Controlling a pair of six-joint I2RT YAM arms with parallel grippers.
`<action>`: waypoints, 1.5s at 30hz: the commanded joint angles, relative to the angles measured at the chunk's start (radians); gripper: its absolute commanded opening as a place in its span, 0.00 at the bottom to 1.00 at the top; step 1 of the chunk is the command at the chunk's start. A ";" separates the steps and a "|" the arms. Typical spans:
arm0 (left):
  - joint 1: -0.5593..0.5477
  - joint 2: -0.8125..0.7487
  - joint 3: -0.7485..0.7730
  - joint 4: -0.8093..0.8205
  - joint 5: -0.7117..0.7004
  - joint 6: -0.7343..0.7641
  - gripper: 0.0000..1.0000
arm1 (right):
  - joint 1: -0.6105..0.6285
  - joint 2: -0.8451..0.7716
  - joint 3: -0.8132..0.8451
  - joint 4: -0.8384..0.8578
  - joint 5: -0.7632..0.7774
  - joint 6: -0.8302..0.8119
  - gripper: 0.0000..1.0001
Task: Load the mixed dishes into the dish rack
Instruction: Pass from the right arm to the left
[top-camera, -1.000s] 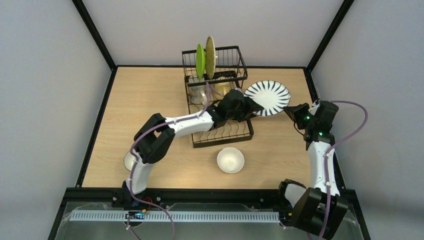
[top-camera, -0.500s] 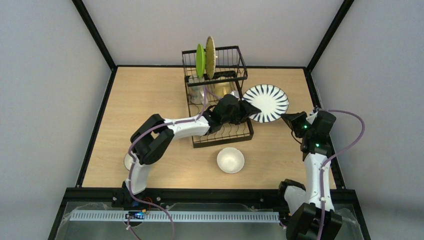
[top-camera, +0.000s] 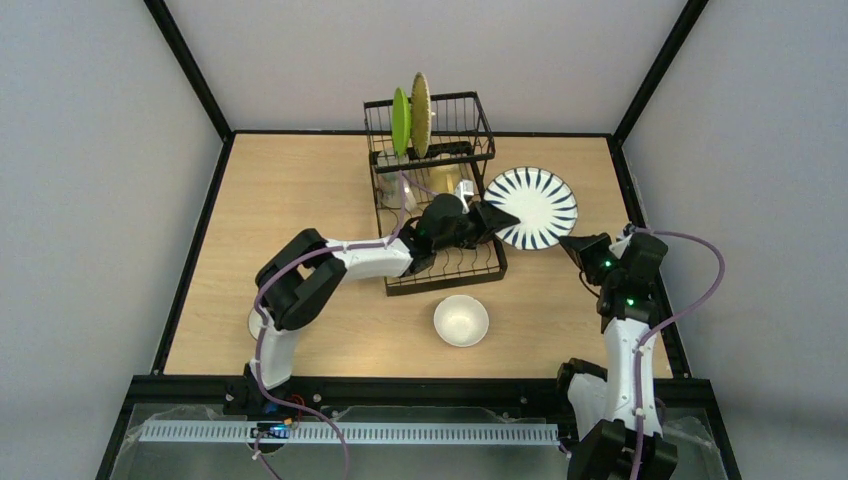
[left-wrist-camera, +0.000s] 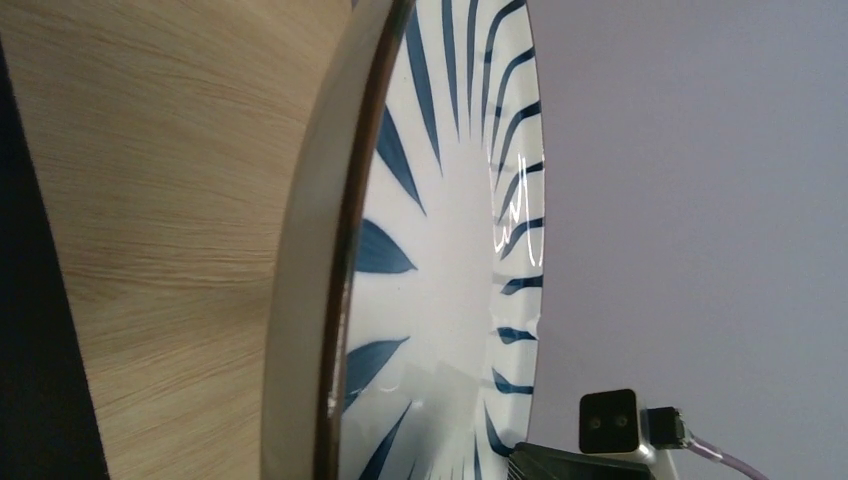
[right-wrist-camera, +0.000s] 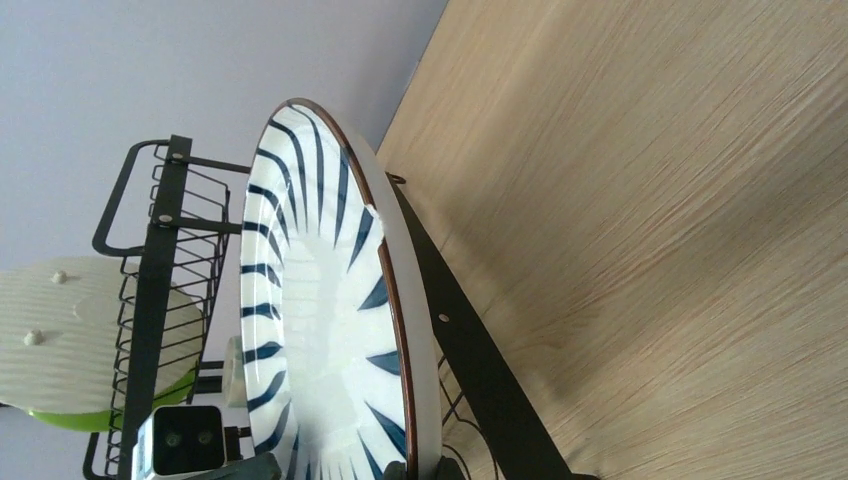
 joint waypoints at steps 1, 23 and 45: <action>0.004 -0.044 -0.010 0.159 0.033 0.030 0.84 | 0.003 -0.030 -0.002 0.065 -0.062 0.011 0.00; 0.003 -0.110 -0.041 0.123 0.062 0.089 0.02 | 0.005 -0.080 0.031 0.003 -0.031 0.016 0.00; 0.001 -0.203 -0.083 0.120 0.026 0.113 0.02 | 0.005 -0.157 0.034 -0.058 -0.011 -0.023 0.66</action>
